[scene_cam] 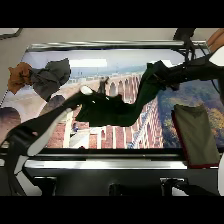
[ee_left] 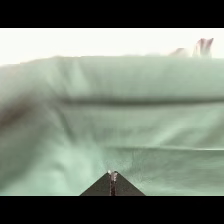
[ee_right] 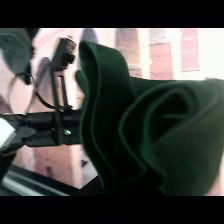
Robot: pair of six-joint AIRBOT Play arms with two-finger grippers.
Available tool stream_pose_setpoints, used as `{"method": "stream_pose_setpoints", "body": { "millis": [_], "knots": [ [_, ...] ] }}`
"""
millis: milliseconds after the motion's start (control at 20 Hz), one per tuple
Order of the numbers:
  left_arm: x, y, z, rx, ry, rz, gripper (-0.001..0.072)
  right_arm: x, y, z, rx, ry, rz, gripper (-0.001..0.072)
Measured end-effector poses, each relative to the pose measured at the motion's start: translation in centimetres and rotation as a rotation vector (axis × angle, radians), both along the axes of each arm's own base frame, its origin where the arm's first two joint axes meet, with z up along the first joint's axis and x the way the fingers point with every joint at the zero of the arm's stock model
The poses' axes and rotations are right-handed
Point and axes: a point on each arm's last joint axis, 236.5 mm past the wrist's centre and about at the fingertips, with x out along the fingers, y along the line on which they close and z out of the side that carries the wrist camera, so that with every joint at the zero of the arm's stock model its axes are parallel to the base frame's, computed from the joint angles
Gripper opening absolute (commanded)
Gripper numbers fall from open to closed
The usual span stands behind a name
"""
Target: Fold the shirts.
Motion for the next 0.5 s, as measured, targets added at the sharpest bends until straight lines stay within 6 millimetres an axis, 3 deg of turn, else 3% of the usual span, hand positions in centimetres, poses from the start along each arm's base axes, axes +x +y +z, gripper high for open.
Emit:
{"method": "stream_pose_setpoints", "body": {
  "millis": [150,250,350,450,500],
  "knots": [
    [4.5,9.9,6.5,0.095,-0.180,0.126,0.0036,1.6,5.9,-1.0,0.115,-0.006,0.066,0.0034],
    [6.0,16.5,11.0,0.150,-0.280,0.223,0.0037,2.3,10.7,-2.8,0.178,0.011,0.107,0.0034],
    [5.9,22.4,15.3,0.201,-0.364,0.308,0.0037,2.9,15.4,-5.3,0.240,0.044,0.127,0.0035],
    [4.9,26.6,19.3,0.237,-0.441,0.379,0.0037,3.0,19.7,-8.5,0.300,0.105,0.139,0.0037],
    [4.2,27.9,20.9,0.252,-0.471,0.398,0.0037,2.8,21.4,-10.0,0.327,0.139,0.141,0.0195]
  ]
}}
